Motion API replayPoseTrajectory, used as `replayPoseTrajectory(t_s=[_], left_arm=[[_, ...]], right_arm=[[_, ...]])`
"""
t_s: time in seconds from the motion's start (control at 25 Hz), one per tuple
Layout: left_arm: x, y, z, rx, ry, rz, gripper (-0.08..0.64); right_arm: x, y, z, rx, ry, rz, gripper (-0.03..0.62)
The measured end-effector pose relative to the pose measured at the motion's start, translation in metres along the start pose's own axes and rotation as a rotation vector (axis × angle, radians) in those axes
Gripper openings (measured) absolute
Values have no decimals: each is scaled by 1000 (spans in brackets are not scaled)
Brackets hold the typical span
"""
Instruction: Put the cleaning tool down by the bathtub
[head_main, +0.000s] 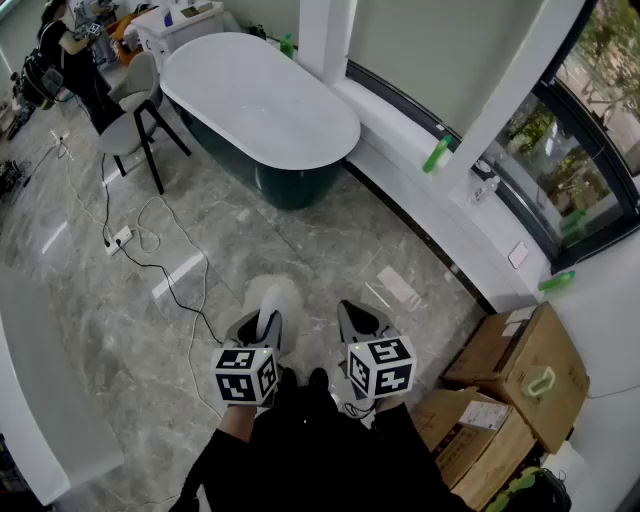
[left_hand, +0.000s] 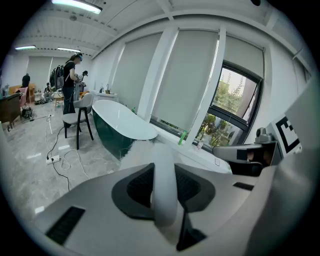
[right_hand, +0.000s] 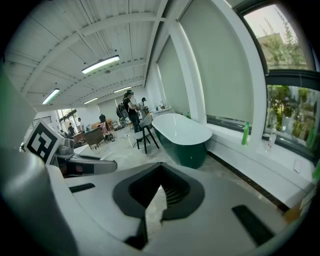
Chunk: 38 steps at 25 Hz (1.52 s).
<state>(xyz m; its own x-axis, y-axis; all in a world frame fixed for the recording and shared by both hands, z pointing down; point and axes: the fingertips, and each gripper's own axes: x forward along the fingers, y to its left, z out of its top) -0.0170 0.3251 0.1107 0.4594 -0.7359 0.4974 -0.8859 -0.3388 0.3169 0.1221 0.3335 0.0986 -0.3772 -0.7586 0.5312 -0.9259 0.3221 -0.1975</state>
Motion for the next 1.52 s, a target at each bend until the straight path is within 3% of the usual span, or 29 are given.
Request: replayPoseTrajectory(t_s=[0.64,1.24,1.52], left_arm=[[15,-7,7,-26,-14,12,98],[28,-1,45,-12,-93,93,98],[43,5,58,-11,-98,99,98]], right_arm=[[-6,-35,-3,36,-17,-20,0],[-16,-76,-1,64,-18,-15,0],[-4,-89,18,86,-39,-21,0]])
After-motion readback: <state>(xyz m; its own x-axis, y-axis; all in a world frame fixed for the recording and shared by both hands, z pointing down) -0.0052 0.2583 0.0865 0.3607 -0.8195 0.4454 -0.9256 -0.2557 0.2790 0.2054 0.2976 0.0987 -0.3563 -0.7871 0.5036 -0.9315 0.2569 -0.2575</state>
